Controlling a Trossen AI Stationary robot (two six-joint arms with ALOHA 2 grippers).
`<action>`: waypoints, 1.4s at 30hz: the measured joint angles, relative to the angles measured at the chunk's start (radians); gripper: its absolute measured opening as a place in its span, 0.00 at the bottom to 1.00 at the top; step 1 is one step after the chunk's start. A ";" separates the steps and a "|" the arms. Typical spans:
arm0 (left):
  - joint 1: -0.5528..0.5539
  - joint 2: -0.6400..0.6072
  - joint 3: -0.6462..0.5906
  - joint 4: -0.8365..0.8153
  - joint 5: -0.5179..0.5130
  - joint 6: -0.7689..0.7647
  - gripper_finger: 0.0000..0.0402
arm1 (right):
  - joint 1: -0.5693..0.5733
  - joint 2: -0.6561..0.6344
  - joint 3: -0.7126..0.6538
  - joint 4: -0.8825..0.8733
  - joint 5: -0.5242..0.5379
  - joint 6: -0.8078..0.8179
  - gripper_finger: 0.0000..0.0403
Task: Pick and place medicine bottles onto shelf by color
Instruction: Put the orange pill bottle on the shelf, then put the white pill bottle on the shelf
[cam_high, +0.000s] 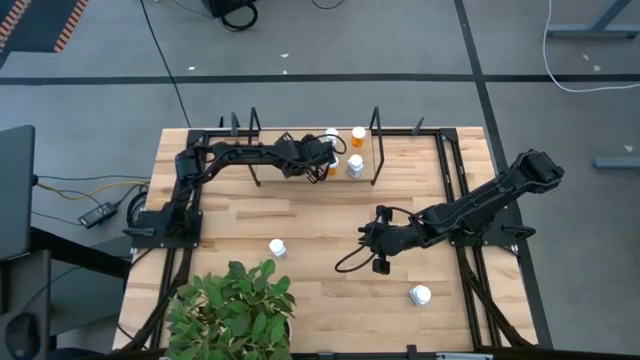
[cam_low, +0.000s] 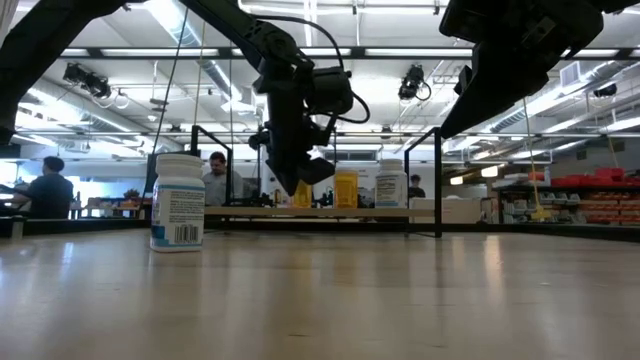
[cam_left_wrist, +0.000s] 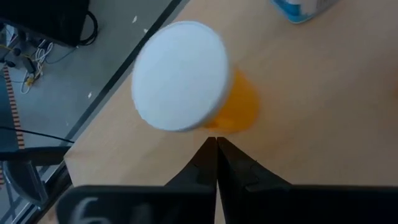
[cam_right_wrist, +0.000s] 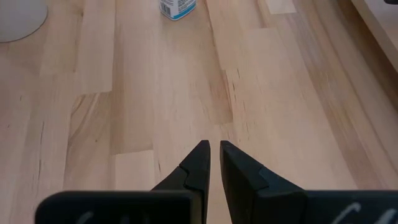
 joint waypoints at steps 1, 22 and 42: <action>-0.009 0.000 0.005 -0.005 -0.001 -0.001 0.02 | 0.000 0.000 0.000 0.000 0.000 0.000 0.11; 0.027 0.000 0.031 0.055 0.015 0.027 0.01 | -0.002 0.000 0.000 0.000 0.022 0.002 0.11; -0.059 -0.002 0.031 0.027 0.020 0.053 0.01 | -0.002 0.000 0.000 0.000 0.022 -0.004 0.11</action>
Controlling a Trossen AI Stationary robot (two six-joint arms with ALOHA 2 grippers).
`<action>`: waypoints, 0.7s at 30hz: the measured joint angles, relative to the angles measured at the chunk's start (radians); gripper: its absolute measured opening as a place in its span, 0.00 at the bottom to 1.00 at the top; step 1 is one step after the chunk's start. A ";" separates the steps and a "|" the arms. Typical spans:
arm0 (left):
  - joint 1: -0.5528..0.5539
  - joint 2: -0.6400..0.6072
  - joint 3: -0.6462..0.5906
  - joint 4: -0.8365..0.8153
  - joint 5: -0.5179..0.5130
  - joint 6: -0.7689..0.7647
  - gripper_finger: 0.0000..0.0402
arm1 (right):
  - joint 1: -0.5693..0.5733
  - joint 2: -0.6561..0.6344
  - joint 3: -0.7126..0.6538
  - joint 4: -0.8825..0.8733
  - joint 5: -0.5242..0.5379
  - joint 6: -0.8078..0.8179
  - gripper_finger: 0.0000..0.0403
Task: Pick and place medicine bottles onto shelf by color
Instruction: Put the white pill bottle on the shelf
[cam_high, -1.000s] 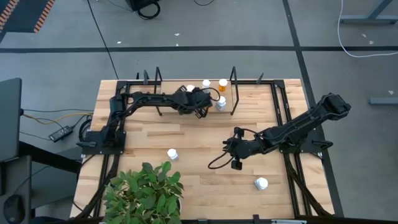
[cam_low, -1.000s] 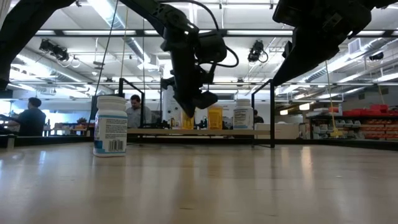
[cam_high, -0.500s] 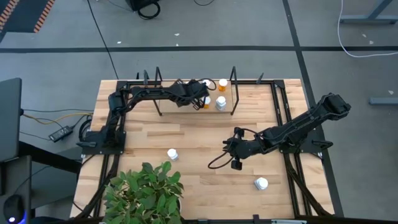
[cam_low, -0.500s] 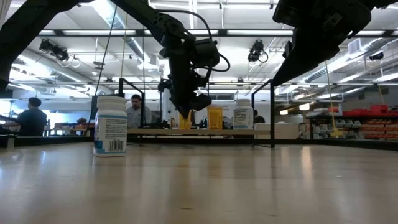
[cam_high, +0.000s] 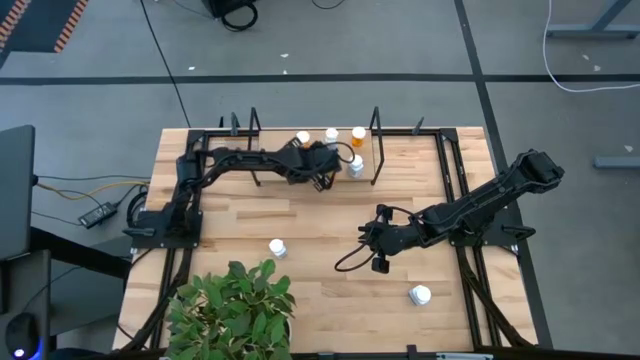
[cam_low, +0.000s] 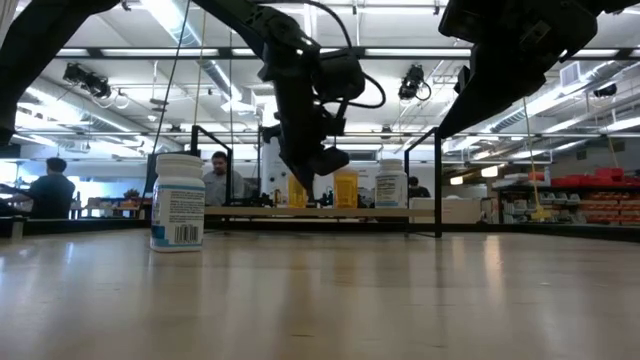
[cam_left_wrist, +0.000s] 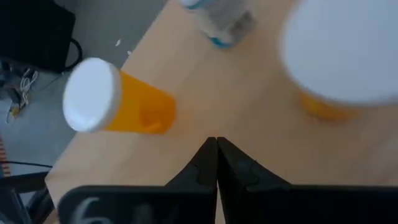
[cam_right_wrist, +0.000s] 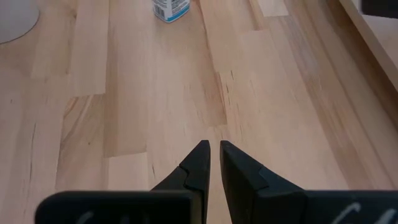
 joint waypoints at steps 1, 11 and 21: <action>-0.011 -0.002 0.000 -0.006 0.000 0.004 0.01 | 0.000 0.000 0.000 0.000 0.000 0.000 0.11; -0.138 -0.059 0.000 -0.101 -0.001 0.054 0.02 | 0.000 0.000 0.000 -0.042 -0.012 0.007 0.11; -0.317 -0.069 -0.073 0.092 0.034 0.208 0.06 | 0.001 -0.002 0.000 -0.142 -0.204 0.152 0.11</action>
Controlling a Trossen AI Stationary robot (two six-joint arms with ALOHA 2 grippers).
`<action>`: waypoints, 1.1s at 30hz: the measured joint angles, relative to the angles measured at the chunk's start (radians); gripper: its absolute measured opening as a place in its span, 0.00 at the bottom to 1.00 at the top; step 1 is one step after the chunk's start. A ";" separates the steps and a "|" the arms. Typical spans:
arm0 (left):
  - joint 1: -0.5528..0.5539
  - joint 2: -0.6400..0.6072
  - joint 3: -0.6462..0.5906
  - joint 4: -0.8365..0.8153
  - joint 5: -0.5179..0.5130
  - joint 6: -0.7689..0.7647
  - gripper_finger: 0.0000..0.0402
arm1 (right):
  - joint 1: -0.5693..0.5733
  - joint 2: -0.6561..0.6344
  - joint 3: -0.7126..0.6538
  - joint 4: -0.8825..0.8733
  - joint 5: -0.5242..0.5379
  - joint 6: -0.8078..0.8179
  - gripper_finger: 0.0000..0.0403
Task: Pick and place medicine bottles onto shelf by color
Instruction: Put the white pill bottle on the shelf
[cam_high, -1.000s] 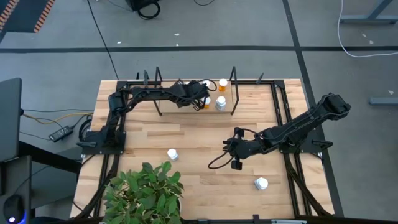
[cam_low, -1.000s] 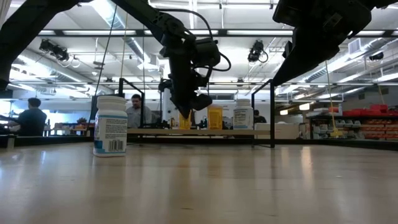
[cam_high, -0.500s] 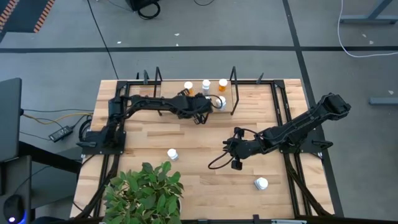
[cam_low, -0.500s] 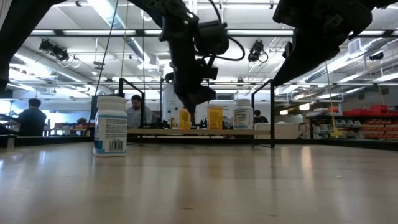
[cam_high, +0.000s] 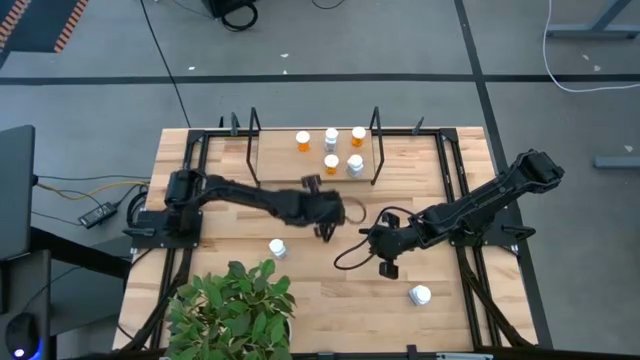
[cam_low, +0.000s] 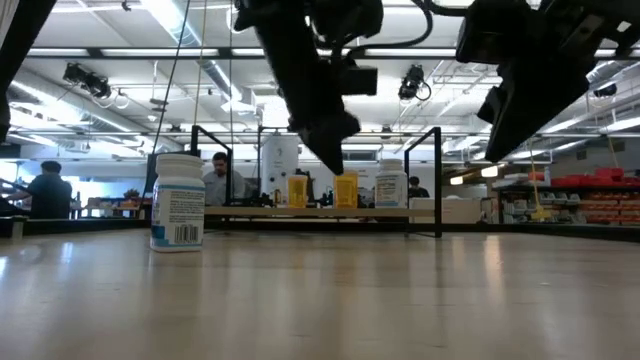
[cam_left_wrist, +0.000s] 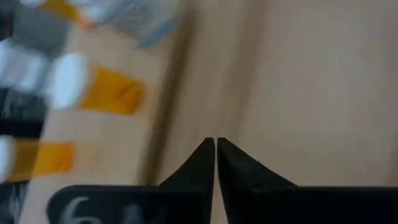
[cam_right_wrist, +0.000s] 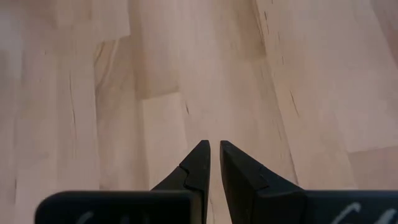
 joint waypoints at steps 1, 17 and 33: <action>-0.015 -0.003 -0.029 0.037 0.003 0.030 0.08 | 0.000 0.000 0.000 -0.001 -0.001 0.008 0.11; -0.158 -0.361 -0.363 0.250 0.061 -0.012 0.58 | 0.004 -0.002 0.026 0.011 0.024 -0.052 0.11; -0.183 -0.688 -0.623 0.107 0.340 -0.084 0.73 | 0.005 -0.002 0.203 0.030 0.188 -0.310 0.11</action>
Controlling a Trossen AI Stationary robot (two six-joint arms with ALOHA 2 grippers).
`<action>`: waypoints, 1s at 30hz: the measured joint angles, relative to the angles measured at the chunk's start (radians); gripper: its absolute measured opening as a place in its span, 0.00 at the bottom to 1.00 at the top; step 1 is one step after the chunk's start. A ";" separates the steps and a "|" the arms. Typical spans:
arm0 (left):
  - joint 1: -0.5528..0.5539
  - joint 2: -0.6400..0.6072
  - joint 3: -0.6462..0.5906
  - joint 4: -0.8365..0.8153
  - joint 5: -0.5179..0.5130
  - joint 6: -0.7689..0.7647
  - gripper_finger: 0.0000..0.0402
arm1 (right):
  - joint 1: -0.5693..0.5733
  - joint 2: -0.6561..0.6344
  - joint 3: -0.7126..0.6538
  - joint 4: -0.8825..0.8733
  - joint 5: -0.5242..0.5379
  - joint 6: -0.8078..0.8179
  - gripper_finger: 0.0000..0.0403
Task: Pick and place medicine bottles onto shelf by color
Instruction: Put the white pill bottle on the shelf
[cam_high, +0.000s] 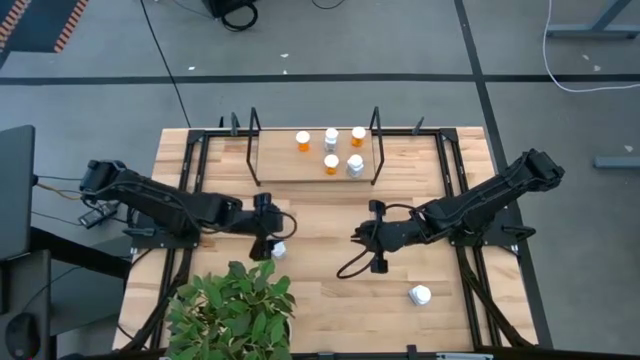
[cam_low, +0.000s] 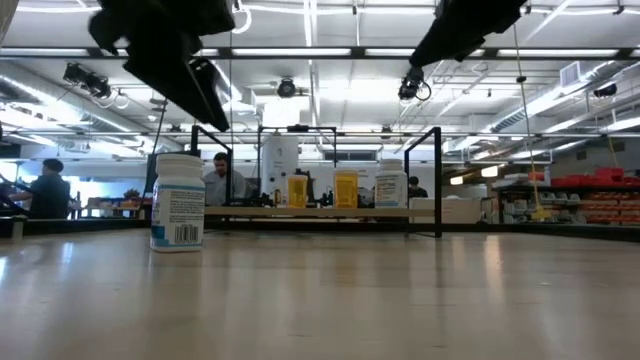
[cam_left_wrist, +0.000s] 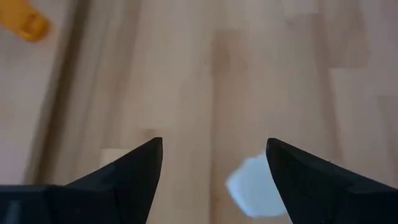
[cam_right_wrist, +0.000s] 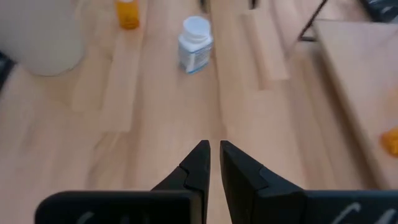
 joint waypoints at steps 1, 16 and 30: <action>-0.008 -0.003 0.001 -0.005 0.016 0.000 0.73 | 0.000 0.000 0.000 0.001 0.016 -0.010 0.11; -0.056 0.018 0.000 -0.072 0.027 -0.025 0.73 | 0.008 0.000 -0.009 0.008 0.047 -0.032 0.11; -0.058 0.058 0.001 -0.042 0.074 -0.134 0.78 | 0.008 0.000 -0.010 0.008 0.048 -0.016 0.11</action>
